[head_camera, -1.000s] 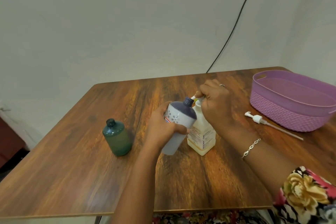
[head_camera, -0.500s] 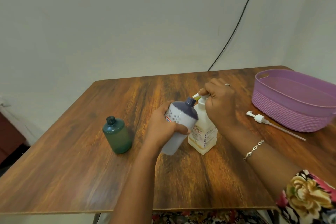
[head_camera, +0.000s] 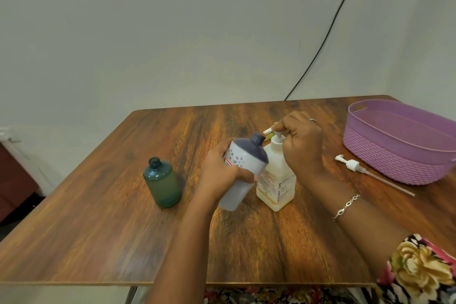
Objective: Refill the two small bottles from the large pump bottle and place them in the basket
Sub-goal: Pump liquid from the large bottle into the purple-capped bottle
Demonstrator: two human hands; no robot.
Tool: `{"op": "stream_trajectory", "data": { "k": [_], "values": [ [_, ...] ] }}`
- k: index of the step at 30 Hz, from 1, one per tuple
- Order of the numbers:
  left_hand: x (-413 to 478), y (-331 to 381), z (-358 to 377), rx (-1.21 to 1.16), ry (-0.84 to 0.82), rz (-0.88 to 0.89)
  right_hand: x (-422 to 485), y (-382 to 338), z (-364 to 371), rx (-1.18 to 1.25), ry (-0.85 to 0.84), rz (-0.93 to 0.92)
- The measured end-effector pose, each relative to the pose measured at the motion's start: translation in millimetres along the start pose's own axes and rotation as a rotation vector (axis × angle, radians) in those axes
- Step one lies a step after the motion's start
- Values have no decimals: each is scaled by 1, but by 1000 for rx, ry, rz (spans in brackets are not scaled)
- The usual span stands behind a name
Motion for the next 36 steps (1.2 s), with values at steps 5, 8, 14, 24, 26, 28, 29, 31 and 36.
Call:
{"op": "stream_trajectory", "data": {
  "k": [5,8,14,24,26,28,29,31,36],
  "values": [
    [1,3,0,-4,-2,13,8,1,-1,-3,-20,3],
    [2,1,2,0,-1,4,-1,0,4,-54,-27,-23],
    [5,2,2,-1,-9,12,8,1,-2,34,-47,-3],
    [7,4,4,-6,-32,21,1,1,1,17,-24,6],
    [8,4,3,-4,-34,20,5,2,-3,59,-37,17],
    [8,4,2,-1,-39,25,12,5,-4,79,-54,27],
    [7,4,2,-2,-39,27,14,5,-4,80,-58,28],
    [8,3,1,-6,-39,27,12,2,-2,38,-41,3],
    [10,0,1,-28,-34,18,0,0,3,-33,-37,-37]
  ]
}}
Point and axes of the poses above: each hand's wrist, its own x-axis towards the middle knuckle, its own z-axis out of the palm, y = z × x, the point moved 8 cm from there along x, towards the middle knuckle, and after that the axes turned 4 degrees about -y, right-handed, at the moved point
